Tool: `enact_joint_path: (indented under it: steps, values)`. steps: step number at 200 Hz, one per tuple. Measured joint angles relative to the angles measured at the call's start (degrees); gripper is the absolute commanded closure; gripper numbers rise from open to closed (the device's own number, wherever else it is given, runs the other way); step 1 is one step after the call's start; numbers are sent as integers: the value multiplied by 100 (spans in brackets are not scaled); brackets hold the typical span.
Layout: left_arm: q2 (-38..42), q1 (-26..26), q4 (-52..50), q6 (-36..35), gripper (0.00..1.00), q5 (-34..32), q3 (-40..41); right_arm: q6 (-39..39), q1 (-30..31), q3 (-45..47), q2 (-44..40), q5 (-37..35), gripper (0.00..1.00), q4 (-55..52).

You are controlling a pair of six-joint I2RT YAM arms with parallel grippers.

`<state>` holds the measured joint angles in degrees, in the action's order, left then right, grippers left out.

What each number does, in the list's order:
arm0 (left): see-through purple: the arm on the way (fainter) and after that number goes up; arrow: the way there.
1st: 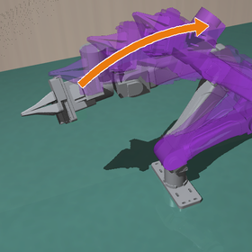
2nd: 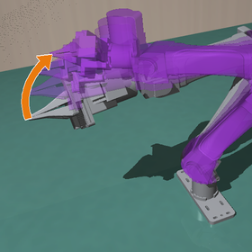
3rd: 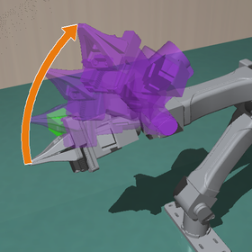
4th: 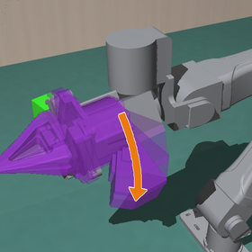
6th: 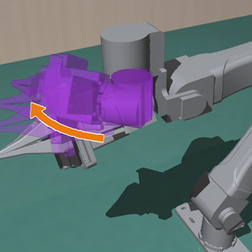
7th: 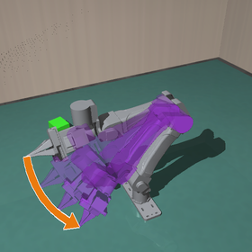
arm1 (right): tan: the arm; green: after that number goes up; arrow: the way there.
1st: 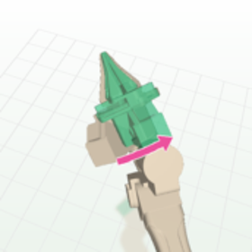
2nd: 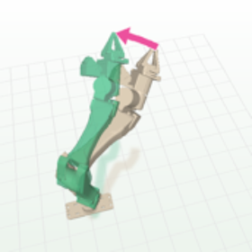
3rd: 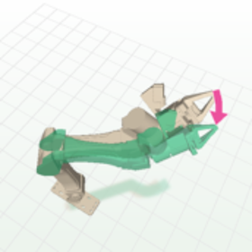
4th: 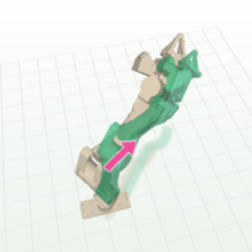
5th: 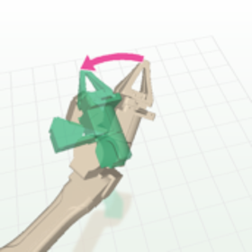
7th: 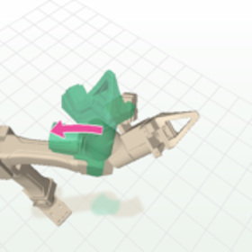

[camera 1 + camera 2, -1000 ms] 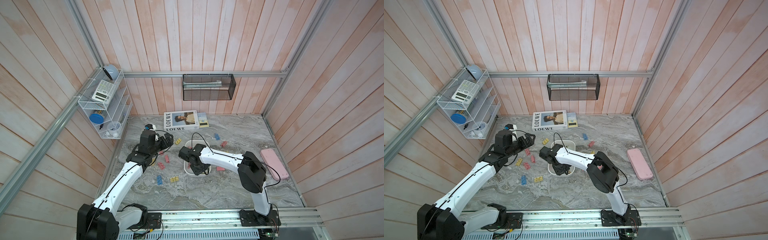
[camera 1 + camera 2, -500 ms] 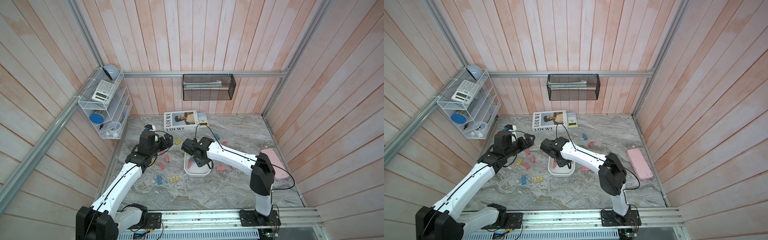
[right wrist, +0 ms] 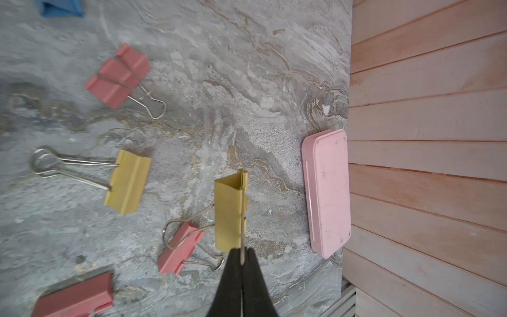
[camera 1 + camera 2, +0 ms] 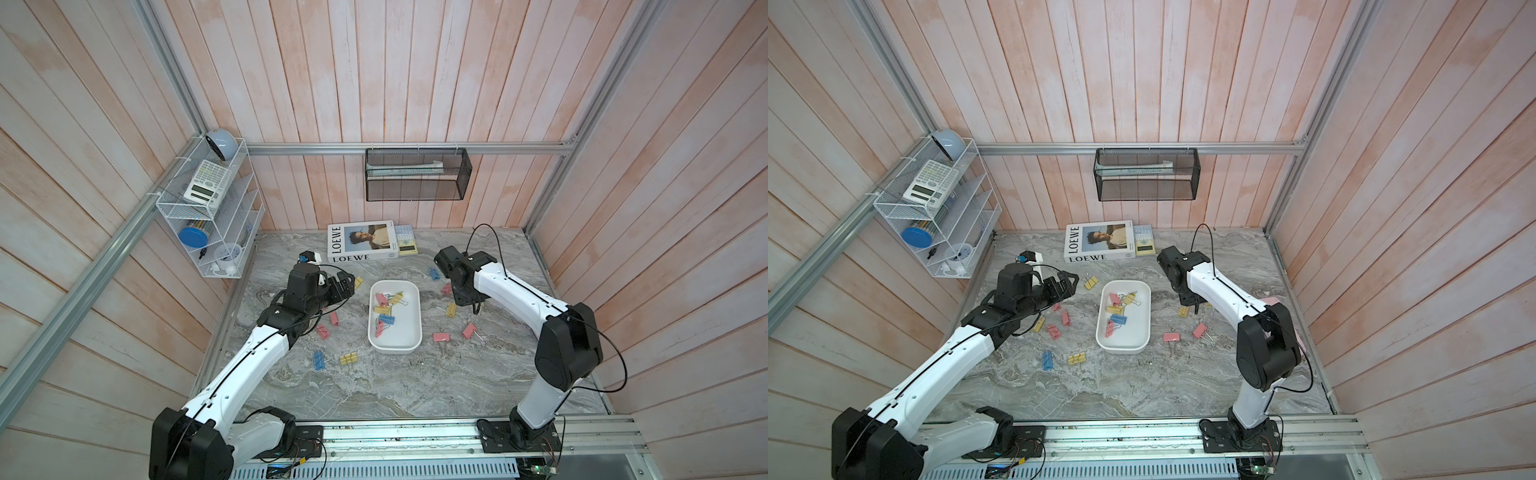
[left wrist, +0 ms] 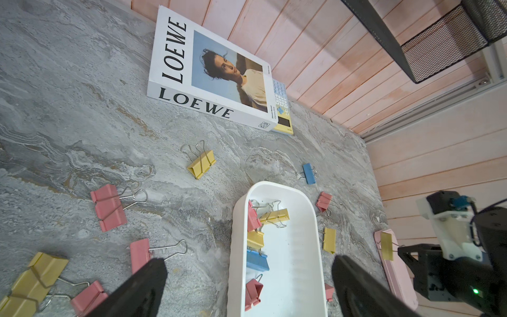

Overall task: Take out the binder clips from the storage box
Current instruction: Place the binder clip at the center of the board.

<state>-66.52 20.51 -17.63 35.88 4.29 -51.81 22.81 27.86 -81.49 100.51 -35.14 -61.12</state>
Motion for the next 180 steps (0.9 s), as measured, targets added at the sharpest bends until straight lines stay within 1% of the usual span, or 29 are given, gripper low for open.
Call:
enact_joint_path:
  steps: [25,59,77,91,120,142,145,149,153,165,180]
  values:
    - [-229,179,-42,37,0,-11,-76,-133,-341,210,173,-17,100,319]
    - [-605,431,-188,37,0,-11,-271,-205,-544,260,616,11,100,627]
    - [-767,551,-275,35,0,-11,-391,-216,-557,262,758,59,93,739]
    - [-850,610,-317,33,0,-11,-476,-225,-557,262,796,122,81,800]
    - [-920,629,-326,33,0,-13,-551,-308,-557,264,778,229,79,890]
    - [-922,629,-339,31,0,-22,-551,-339,-557,291,599,354,77,935]
    - [-922,629,-341,28,0,-22,-551,-343,-557,293,555,378,76,946]
    - [-922,629,-343,28,0,-24,-551,-358,-557,293,503,402,71,960]
    - [-922,629,-345,24,0,-24,-551,-382,-557,293,437,452,69,988]
    - [-922,629,-343,13,0,-24,-551,-525,-555,369,179,667,69,1198]
    - [-922,629,-345,-7,0,-24,-551,-765,-544,717,-317,1084,69,1690]
